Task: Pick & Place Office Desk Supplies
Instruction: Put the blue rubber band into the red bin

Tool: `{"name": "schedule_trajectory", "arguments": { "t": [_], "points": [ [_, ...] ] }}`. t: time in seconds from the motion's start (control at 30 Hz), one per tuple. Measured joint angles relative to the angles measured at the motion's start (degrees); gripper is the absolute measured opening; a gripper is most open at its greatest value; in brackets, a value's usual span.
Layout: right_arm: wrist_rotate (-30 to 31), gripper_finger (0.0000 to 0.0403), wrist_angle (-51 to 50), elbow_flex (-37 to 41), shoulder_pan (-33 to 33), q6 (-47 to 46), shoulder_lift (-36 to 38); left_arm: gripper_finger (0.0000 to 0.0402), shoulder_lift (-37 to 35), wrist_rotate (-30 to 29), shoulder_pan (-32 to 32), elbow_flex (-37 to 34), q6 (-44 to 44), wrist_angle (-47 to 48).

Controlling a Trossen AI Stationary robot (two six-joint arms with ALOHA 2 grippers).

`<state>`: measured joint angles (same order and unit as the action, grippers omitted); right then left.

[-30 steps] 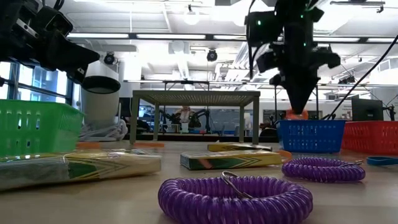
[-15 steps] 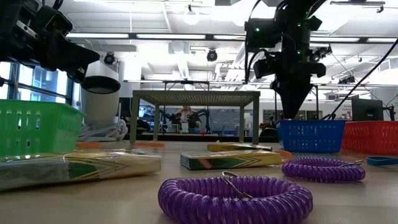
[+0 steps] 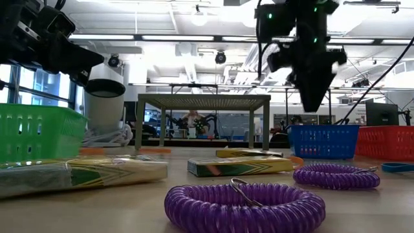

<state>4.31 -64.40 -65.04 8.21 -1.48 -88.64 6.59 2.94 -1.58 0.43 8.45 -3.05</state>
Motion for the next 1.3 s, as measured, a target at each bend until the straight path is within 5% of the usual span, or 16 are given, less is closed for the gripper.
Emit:
{"name": "schedule_trajectory", "arguments": {
  "t": [0.3,0.43,0.67,1.03,1.3],
  "points": [
    [-18.4,0.0161,-9.3,-2.2,-8.1,-17.0,0.0,0.0,0.0,0.0,0.0,0.0,0.0,0.0],
    [-20.7,0.0161,-9.0,-2.2,-13.1,-21.6,0.0,0.0,0.0,0.0,0.0,0.0,0.0,0.0],
    [-17.3,0.0161,-10.7,-2.2,-26.1,-30.1,1.9,0.0,0.0,0.0,0.0,0.0,0.5,-0.2],
    [3.5,0.0161,-8.7,2.5,-43.2,-47.4,13.6,0.0,0.0,0.0,0.0,0.0,0.6,-1.9],
    [6.1,0.0161,11.5,16.0,-46.1,-52.3,23.7,0.0,0.0,0.0,0.0,0.0,1.9,-2.3]
  ]
}}
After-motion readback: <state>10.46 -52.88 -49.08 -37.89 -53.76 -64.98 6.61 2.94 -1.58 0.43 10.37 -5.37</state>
